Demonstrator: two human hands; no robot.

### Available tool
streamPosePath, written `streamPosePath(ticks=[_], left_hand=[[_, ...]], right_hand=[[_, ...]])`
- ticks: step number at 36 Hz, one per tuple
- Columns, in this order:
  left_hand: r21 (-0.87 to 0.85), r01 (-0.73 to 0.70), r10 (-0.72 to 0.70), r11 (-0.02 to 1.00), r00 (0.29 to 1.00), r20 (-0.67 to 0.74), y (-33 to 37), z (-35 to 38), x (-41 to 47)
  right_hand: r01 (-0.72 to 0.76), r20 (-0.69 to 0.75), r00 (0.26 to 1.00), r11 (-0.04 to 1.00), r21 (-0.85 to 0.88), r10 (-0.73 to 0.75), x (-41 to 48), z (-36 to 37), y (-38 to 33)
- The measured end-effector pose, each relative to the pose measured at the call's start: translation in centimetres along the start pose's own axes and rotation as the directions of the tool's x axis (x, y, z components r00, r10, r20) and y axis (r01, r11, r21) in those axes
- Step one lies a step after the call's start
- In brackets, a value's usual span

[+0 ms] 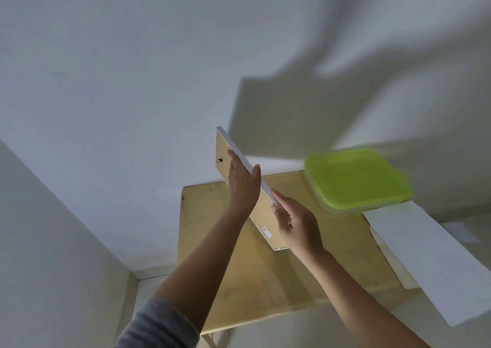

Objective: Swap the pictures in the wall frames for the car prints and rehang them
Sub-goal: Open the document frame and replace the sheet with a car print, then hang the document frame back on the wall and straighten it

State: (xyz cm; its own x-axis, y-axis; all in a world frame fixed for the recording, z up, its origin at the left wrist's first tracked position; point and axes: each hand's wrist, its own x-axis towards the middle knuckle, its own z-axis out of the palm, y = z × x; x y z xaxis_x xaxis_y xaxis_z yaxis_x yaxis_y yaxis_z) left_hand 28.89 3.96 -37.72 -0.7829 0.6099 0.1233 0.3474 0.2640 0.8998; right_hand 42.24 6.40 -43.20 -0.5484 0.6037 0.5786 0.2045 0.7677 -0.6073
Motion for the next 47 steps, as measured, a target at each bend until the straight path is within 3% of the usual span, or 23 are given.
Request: streamPosePath(ticks=[13, 17, 20, 23, 26, 28, 30, 32, 34, 39, 47], left_hand=[[-0.131, 0.053, -0.071, 0.99, 0.987, -0.142, -3.3, -5.5, -1.3], [-0.224, 0.068, -0.12, 0.972, 0.966, -0.227, -5.2, -8.3, -1.2], [-0.363, 0.074, -0.182, 0.929, 0.944, -0.275, -6.5, -10.7, -1.3], [-0.43, 0.056, -0.193, 0.901, 0.94, -0.282, -7.8, -13.0, -1.6], [-0.472, 0.062, -0.198, 0.879, 0.95, -0.243, -8.4, -14.8, -2.4], [-0.501, 0.087, -0.223, 0.861, 0.95, -0.218, -8.9, -15.7, -2.9], [-0.522, 0.105, -0.246, 0.847, 0.946, -0.209, -9.2, -16.3, -3.2], [-0.54, 0.107, -0.247, 0.835, 0.949, -0.195, -9.2, -16.7, -3.7], [-0.557, 0.094, -0.23, 0.825, 0.956, -0.18, -8.9, -16.9, -3.9], [-0.56, 0.044, -0.161, 0.827, 0.973, -0.163, -6.3, -16.5, -2.9], [-0.44, -0.181, 0.113, 0.88, 0.978, -0.176, 2.8, -13.0, 3.0]], right_hand=[[0.219, 0.104, 0.972, 0.973, -0.075, -0.211, -0.7, 3.2, -4.1], [0.243, 0.216, 0.946, 0.97, 0.031, -0.244, -1.1, 4.5, -5.8], [0.114, 0.304, 0.933, 0.961, 0.254, -0.191, -1.0, 4.8, -6.6], [0.067, 0.232, 0.966, 0.977, 0.204, -0.115, -0.4, 5.0, -5.5], [-0.164, 0.148, 0.978, 0.982, 0.095, 0.149, 1.0, 5.6, -3.2], [-0.37, 0.198, 0.916, 0.926, 0.075, 0.35, 1.9, 5.5, -2.3], [-0.523, 0.336, 0.823, 0.841, 0.138, 0.457, 2.4, 5.4, -2.1], [-0.592, 0.44, 0.764, 0.783, 0.188, 0.472, 2.6, 5.5, -2.4], [-0.6, 0.459, 0.763, 0.764, 0.239, 0.455, 2.6, 5.8, -2.7], [-0.576, 0.335, 0.817, 0.687, 0.442, 0.469, 4.4, 4.4, -3.6], [-0.336, 0.015, 0.912, 0.728, 0.598, 0.41, 13.3, -2.8, -2.5]])
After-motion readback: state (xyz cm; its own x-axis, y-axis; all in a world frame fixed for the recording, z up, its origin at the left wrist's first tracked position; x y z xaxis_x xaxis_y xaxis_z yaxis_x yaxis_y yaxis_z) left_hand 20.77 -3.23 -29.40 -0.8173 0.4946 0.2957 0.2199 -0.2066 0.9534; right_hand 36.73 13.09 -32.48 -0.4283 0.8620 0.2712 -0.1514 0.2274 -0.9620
